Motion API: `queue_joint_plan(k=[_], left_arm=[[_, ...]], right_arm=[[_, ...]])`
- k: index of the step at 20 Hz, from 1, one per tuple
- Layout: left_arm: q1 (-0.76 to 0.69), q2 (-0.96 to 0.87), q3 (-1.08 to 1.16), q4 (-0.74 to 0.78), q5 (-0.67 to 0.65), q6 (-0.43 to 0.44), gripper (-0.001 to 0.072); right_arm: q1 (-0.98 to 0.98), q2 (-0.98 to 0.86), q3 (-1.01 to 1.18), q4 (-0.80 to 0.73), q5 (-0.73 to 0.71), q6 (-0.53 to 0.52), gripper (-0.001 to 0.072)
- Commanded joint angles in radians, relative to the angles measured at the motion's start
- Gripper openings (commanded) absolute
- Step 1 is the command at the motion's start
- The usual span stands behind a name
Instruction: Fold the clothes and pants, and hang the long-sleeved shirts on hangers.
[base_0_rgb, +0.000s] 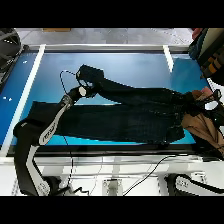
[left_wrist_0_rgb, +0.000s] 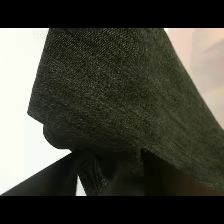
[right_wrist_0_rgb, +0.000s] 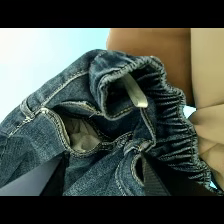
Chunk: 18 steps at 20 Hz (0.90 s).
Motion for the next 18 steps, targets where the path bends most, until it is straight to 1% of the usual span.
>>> queue_joint_plan(k=[1, 2, 3, 5, 6, 8, 10, 12, 13, 15, 16, 18], left_arm=[[-0.03, -0.029, 0.004, 0.004, 0.108, -0.025, 0.0283], [-0.035, -0.038, 0.007, 0.004, 0.12, -0.025, 0.0138], [-0.037, -0.041, 0.007, 0.004, 0.127, -0.022, 0.0021], [-0.035, -0.024, 0.007, 0.005, 0.134, -0.019, 0.002], [-0.029, -0.002, 0.007, 0.019, 0.133, -0.001, 0.002], [-0.024, 0.07, 0.007, 0.1, 0.121, 0.084, 0.0019], [-0.03, 0.174, 0.007, 0.22, 0.043, 0.208, 0.0019], [-0.046, 0.277, 0.007, 0.258, -0.135, 0.334, 0.0019], [-0.056, 0.317, 0.007, 0.253, -0.254, 0.382, 0.0018], [-0.086, 0.358, 0.007, 0.253, -0.476, 0.401, 0.0019], [-0.108, 0.358, 0.006, 0.254, -0.557, 0.429, 0.0019], [-0.152, 0.337, 0.005, 0.254, -0.625, 0.528, 0.002]], right_arm=[[0.0, 0.0, 0.0, 0.0, 0.001, 0.0, 0.0523], [0.0, 0.0, 0.0, 0.0, 0.0, 0.001, 0.0522], [0.0, 0.0, 0.0, 0.0, 0.0, 0.0, 0.0522], [0.0, 0.0, 0.0, 0.0, 0.0, 0.0, 0.0521], [0.0, 0.0, 0.0, 0.0, 0.0, -0.011, 0.052], [0.0, 0.0, 0.0, 0.001, 0.016, -0.127, 0.0506], [0.0, 0.0, 0.0, 0.001, 0.056, -0.208, 0.0507], [0.0, 0.0, 0.0, 0.001, 0.079, -0.211, 0.0506], [0.0, 0.0, 0.0, 0.001, 0.083, -0.211, 0.0506], [0.0, 0.0, 0.0, 0.001, 0.084, -0.21, 0.0507], [0.0, 0.0, 0.0, 0.001, 0.084, -0.21, 0.0506], [0.0, 0.0, 0.0, 0.002, 0.085, -0.21, 0.0507]])
